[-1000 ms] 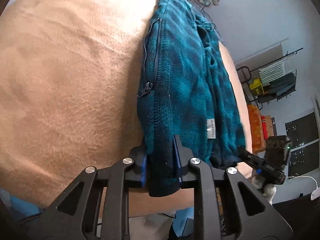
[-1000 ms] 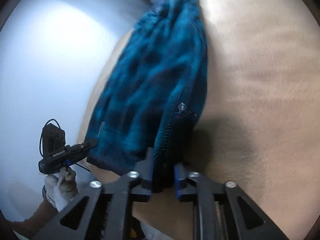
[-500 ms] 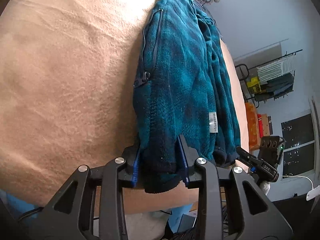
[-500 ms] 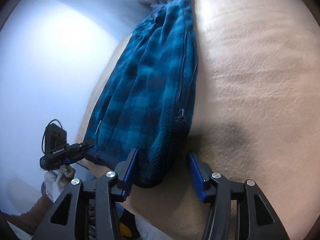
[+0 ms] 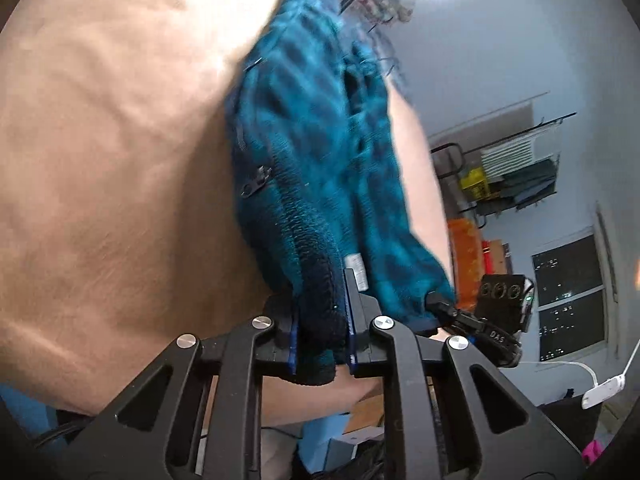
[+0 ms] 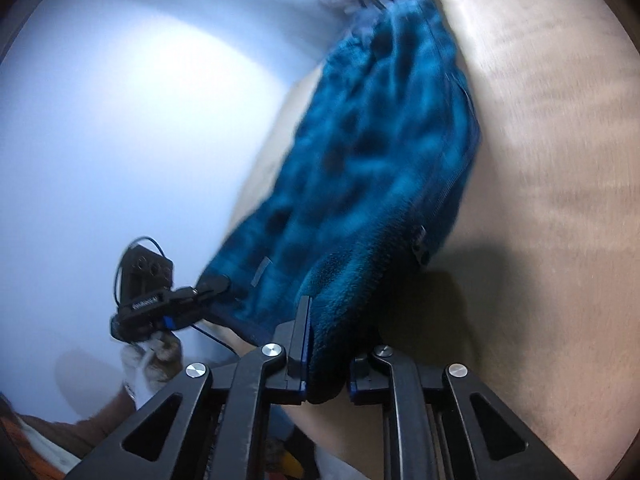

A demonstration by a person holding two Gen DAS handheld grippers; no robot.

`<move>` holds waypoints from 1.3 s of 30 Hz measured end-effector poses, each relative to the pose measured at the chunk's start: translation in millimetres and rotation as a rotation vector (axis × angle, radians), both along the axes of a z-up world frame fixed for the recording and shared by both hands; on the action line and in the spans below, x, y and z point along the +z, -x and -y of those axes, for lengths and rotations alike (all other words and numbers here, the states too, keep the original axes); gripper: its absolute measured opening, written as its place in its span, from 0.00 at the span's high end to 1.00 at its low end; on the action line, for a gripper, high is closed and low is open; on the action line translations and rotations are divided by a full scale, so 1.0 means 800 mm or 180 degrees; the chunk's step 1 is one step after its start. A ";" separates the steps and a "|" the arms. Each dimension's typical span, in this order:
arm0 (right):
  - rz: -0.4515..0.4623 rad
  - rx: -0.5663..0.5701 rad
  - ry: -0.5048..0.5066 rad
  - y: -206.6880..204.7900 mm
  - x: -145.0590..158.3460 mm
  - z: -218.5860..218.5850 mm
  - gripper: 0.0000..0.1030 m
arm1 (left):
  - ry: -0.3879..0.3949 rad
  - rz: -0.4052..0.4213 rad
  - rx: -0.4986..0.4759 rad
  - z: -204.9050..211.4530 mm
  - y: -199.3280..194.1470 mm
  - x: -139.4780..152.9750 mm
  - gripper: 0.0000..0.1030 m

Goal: Fold large clothes

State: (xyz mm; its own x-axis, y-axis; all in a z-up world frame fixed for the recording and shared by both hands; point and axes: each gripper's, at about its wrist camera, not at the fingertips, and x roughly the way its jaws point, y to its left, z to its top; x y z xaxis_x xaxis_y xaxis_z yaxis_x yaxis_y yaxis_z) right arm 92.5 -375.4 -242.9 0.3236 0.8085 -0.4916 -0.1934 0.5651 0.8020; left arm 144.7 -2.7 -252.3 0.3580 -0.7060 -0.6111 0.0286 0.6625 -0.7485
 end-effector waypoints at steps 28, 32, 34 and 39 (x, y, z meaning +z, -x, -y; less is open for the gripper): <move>-0.0214 -0.0671 0.0478 -0.222 0.008 0.006 0.91 | -0.0554 0.0050 0.0077 0.057 -0.243 0.014 0.85; -0.0300 -0.0670 0.0542 -0.229 -0.005 0.002 0.91 | -0.0524 -0.0056 0.0098 0.056 -0.256 -0.007 0.85; -0.0344 -0.0687 0.0508 -0.232 -0.010 0.001 0.90 | -0.0508 -0.0078 0.0089 0.056 -0.261 -0.011 0.85; -0.0445 -0.0709 0.0243 -0.233 -0.016 0.013 0.87 | -0.0390 -0.0166 0.0064 0.054 -0.267 -0.016 0.75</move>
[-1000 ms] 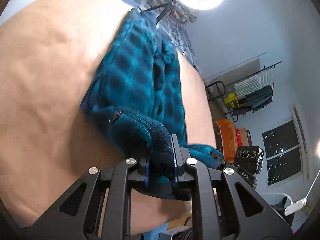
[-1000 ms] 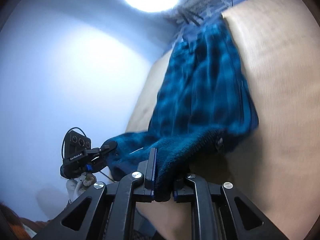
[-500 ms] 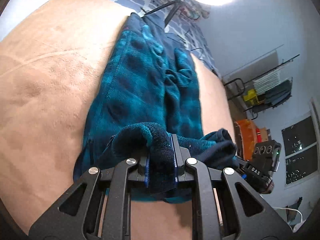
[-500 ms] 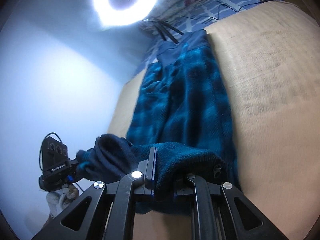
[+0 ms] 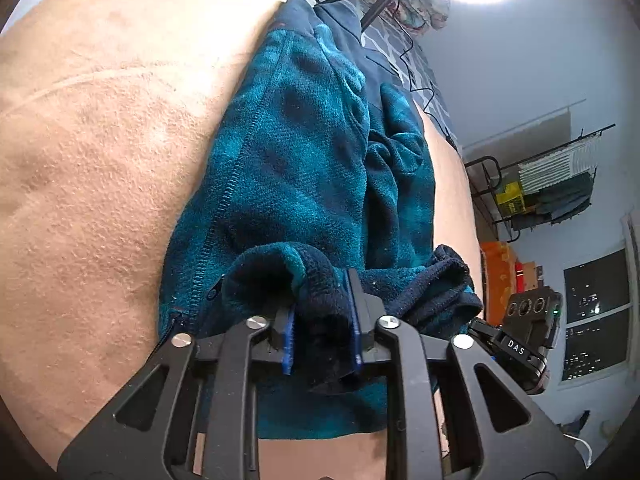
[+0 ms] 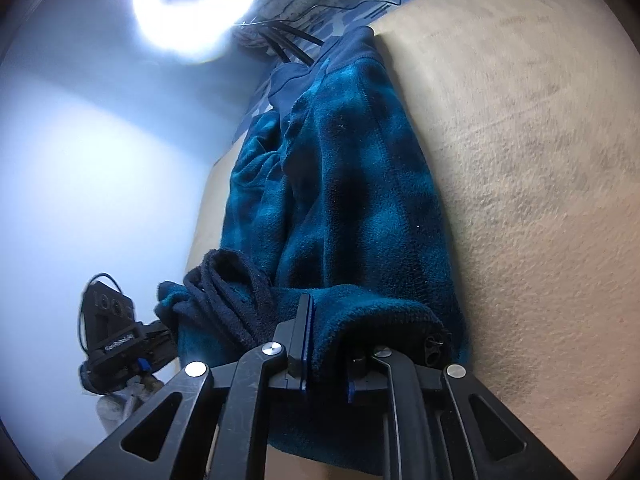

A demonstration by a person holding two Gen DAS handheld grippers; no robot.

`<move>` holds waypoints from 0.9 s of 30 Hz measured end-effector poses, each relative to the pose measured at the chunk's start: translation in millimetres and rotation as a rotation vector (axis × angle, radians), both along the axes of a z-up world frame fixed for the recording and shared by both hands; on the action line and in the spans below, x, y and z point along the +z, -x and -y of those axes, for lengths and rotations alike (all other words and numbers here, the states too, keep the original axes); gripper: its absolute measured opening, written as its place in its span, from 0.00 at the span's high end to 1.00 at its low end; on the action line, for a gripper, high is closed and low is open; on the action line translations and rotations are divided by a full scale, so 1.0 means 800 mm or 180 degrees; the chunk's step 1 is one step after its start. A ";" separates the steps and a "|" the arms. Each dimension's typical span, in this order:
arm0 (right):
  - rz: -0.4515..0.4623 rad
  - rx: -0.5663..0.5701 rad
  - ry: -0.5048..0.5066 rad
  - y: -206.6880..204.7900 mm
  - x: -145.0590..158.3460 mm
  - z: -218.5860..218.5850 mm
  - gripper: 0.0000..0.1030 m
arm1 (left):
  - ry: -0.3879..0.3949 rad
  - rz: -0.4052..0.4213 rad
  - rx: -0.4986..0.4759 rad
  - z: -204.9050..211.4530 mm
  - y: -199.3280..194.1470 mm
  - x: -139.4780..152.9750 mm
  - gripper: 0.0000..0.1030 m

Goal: Fold large clothes

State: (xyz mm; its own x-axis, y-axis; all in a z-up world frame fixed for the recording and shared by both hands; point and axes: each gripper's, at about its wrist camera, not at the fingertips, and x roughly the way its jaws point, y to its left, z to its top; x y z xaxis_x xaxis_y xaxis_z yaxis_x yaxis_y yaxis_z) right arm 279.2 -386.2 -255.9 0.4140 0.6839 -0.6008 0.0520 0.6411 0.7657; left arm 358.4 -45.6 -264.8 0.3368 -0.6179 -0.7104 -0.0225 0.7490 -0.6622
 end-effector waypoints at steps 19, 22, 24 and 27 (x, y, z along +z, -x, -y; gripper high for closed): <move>0.0781 0.0338 0.0223 0.034 0.096 -0.001 0.55 | -0.0309 0.0654 -0.0254 -0.032 0.010 0.066 0.27; 0.0791 0.0482 0.0809 0.039 0.084 -0.019 0.54 | -0.0430 0.0508 -0.0384 -0.029 0.011 0.040 0.46; 0.0619 0.0467 0.1040 0.036 0.061 -0.012 0.54 | -0.0457 0.0418 -0.0422 -0.030 0.014 0.023 0.46; 0.0232 0.0410 0.0817 0.035 0.022 0.018 0.53 | -0.0439 0.0274 -0.0517 -0.024 0.015 0.001 0.55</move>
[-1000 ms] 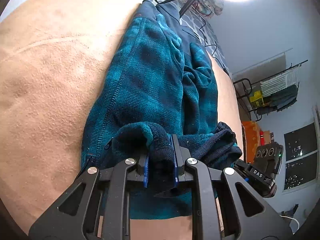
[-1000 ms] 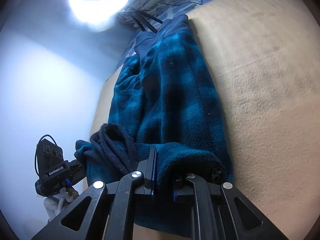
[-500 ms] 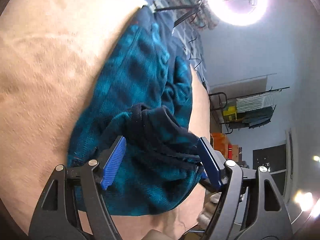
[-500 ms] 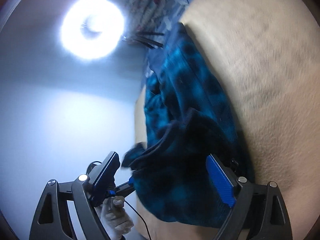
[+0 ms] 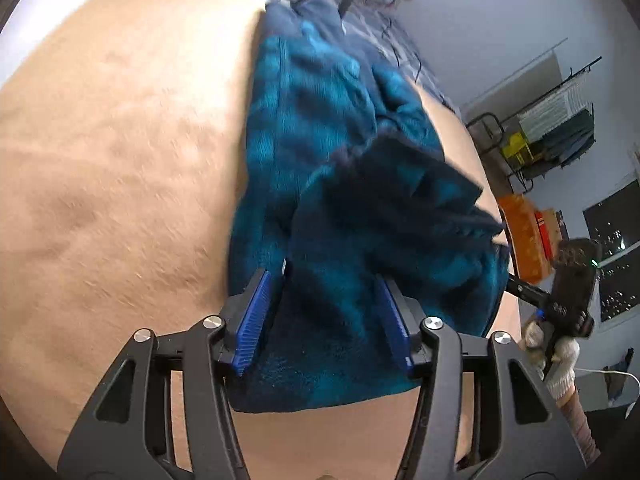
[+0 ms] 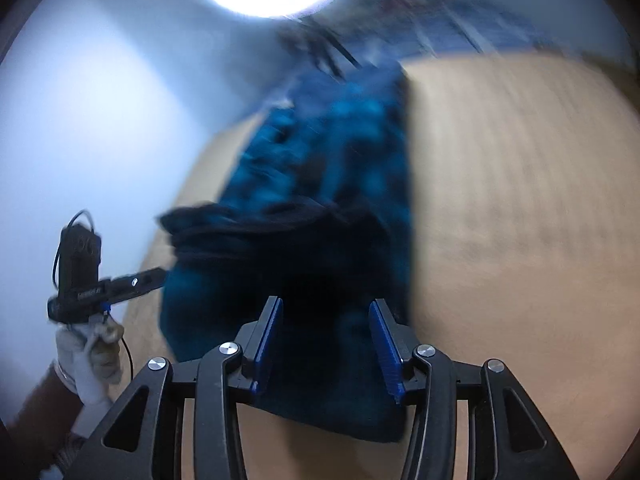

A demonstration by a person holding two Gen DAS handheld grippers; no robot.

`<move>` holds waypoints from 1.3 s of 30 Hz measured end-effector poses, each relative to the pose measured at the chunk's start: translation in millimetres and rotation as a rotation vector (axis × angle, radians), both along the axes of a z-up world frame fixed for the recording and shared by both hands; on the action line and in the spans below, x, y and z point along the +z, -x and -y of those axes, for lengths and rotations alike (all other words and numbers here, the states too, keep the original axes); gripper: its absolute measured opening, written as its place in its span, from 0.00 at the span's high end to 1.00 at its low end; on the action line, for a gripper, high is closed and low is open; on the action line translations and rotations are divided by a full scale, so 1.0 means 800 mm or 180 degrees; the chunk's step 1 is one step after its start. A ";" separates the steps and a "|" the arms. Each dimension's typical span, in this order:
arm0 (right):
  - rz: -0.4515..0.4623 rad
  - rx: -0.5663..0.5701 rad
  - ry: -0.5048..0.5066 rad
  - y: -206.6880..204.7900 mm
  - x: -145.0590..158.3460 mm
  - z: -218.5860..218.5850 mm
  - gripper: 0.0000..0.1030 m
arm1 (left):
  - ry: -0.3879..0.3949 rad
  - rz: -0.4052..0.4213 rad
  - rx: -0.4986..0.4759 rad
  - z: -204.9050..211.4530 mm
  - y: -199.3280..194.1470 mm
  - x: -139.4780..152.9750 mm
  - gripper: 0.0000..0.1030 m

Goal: Fold large clothes

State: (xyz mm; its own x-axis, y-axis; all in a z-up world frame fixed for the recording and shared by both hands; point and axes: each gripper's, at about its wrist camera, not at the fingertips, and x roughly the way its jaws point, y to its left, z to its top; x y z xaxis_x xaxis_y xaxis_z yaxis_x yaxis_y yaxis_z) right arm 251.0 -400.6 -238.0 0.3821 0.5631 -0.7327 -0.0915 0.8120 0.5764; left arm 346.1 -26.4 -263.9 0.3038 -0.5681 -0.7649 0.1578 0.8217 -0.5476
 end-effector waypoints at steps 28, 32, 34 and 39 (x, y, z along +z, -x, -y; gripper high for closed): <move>0.0840 0.0666 0.0124 0.032 0.085 -0.106 0.73 | -0.0644 0.0769 -0.0161 0.022 0.048 0.062 0.64; 0.0880 0.0990 0.0576 0.011 0.068 -0.167 0.74 | -0.0657 0.0709 -0.0141 0.039 0.025 0.050 0.64; 0.0831 0.0921 0.0683 -0.009 0.056 -0.171 0.74 | -0.0706 0.0693 -0.0147 0.053 0.005 0.043 0.64; 0.0626 0.0778 0.1002 -0.058 0.006 -0.162 0.72 | -0.0943 0.0501 -0.0139 0.076 -0.050 -0.001 0.64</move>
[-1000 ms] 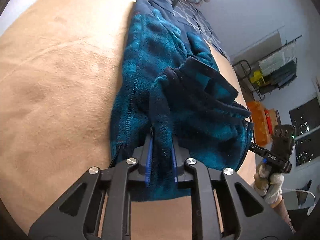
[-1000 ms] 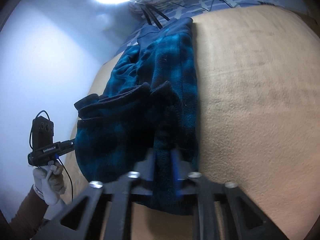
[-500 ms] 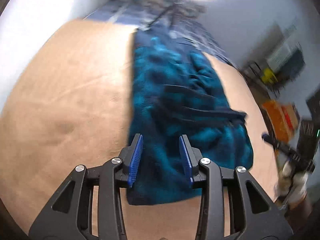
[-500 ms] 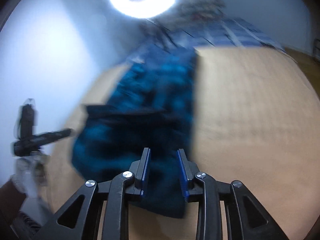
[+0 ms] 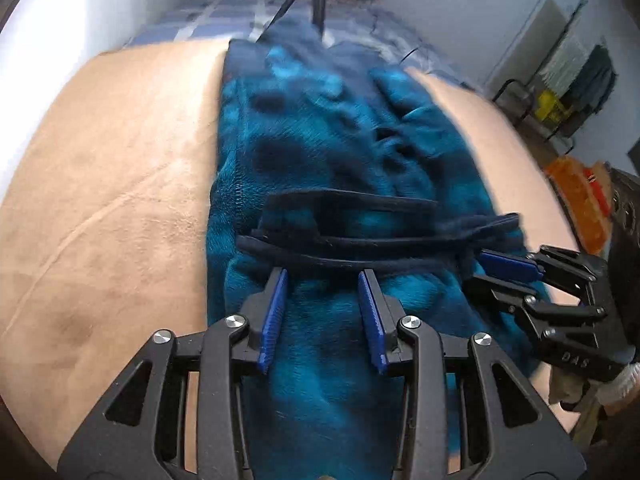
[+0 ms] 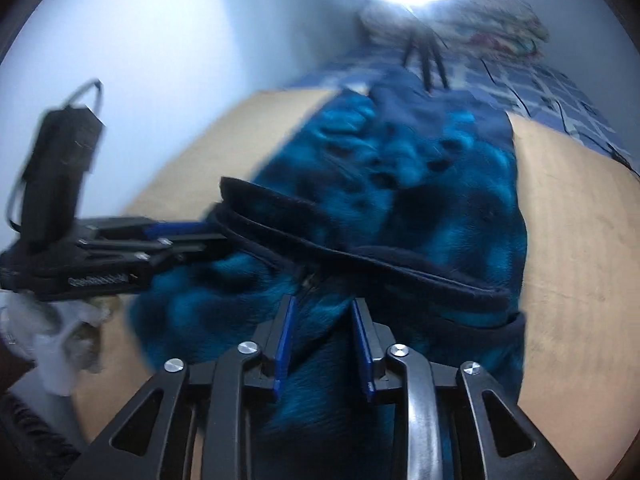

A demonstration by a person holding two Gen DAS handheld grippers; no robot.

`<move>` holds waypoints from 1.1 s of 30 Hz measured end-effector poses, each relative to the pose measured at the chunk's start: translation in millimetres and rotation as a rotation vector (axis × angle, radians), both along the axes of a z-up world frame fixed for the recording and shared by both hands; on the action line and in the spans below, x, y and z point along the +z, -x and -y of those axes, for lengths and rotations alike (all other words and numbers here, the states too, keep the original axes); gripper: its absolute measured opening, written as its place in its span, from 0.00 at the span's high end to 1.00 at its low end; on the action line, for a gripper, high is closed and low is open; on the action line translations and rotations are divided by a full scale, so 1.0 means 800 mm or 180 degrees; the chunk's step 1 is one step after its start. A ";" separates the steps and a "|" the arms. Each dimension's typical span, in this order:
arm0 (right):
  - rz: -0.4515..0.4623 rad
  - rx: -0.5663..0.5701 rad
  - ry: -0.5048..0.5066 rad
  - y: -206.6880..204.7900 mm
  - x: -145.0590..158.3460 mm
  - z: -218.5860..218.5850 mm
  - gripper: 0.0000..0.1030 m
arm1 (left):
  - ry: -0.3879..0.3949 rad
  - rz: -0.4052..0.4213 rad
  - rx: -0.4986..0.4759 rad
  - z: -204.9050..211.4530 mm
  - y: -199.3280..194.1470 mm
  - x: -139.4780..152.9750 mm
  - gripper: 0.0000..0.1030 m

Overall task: Fold large clothes
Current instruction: 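Lower the folded hem onto the jacket and open both tools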

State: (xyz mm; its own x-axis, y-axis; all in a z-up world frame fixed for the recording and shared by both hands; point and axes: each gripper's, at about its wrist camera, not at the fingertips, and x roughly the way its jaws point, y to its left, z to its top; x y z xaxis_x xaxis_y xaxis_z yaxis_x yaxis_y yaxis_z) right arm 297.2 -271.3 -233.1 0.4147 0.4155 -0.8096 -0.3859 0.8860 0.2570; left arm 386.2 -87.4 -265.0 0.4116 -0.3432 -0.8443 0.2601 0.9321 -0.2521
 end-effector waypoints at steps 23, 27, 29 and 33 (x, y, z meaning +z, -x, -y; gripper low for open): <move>0.0222 -0.0567 -0.0405 -0.079 0.058 0.098 0.73 | 0.0063 0.0433 -0.0017 -0.046 -0.068 0.076 0.64; 0.0200 -0.0541 -0.0301 -0.121 0.035 0.072 0.73 | 0.0115 0.0384 -0.0048 -0.025 -0.110 0.057 0.64; 0.0136 -0.0600 -0.0197 -0.138 0.017 0.061 0.73 | 0.0212 0.0280 -0.0028 -0.018 -0.137 0.038 0.64; -0.0081 -0.0726 -0.0038 -0.166 -0.023 0.056 0.76 | 0.0261 0.0007 -0.0042 -0.006 -0.171 -0.005 0.64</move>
